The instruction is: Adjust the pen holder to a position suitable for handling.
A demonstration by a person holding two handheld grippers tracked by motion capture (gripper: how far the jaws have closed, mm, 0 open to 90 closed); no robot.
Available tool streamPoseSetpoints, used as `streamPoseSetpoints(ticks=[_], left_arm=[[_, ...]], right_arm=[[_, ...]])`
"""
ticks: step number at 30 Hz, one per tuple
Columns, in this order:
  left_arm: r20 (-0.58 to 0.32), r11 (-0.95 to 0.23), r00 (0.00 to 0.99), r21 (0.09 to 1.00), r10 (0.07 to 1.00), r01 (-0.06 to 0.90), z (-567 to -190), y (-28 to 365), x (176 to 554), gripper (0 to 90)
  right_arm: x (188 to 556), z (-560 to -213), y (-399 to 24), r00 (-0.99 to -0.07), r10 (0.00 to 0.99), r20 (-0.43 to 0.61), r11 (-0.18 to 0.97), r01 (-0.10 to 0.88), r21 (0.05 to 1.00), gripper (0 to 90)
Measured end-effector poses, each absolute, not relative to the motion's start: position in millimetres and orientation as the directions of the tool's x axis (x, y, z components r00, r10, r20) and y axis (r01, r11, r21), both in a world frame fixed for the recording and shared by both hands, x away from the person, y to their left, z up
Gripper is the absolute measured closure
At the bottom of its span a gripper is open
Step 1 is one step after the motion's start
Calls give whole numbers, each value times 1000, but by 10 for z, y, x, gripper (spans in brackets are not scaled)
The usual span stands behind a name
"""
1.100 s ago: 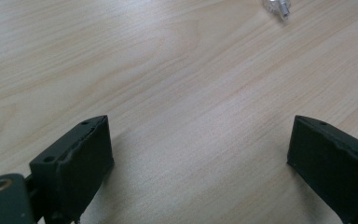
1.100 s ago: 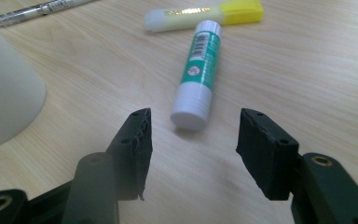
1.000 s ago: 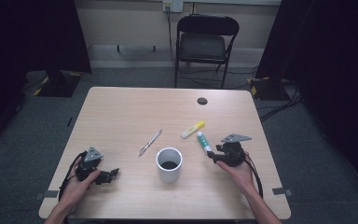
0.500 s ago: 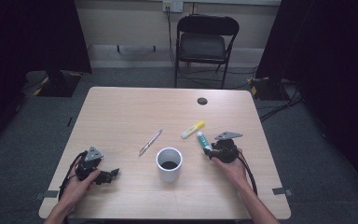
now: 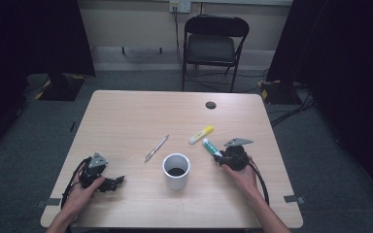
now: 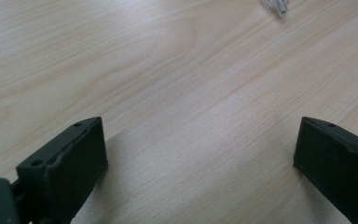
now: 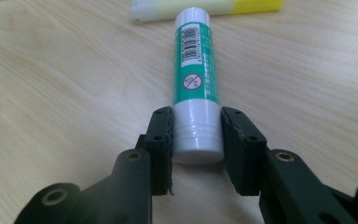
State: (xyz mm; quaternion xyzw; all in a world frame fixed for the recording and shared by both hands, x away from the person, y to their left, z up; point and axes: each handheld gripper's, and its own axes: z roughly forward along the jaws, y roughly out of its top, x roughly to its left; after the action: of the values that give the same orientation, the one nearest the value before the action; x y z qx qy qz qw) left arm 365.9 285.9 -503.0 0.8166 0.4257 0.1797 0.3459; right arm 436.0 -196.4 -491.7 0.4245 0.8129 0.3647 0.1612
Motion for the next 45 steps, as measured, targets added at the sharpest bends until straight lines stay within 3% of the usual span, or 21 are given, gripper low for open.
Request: streamPoseSetpoints(ticks=[19,21,24,37,45], left_arm=[[-1,-399,573,718,820,571,-5030,2859,3660,19],[4,-403,575,717,818,569,-5029,2860,3662,16],[4,-403,575,717,818,568,-5029,2861,3662,16],[3,-404,577,717,817,568,-5030,2860,3663,13],[3,-408,580,715,814,568,-5031,2857,3666,3]], right_arm=[[4016,-4909,-2065,-630,777,20,426,549,719,643],[4001,-4920,-2048,-637,770,9,435,536,723,587],[3992,-4926,-2030,-637,771,4,436,532,726,585],[3982,-4958,-2008,-635,773,-8,425,509,749,588],[3967,-4959,-1992,-616,787,3,405,520,752,653]])
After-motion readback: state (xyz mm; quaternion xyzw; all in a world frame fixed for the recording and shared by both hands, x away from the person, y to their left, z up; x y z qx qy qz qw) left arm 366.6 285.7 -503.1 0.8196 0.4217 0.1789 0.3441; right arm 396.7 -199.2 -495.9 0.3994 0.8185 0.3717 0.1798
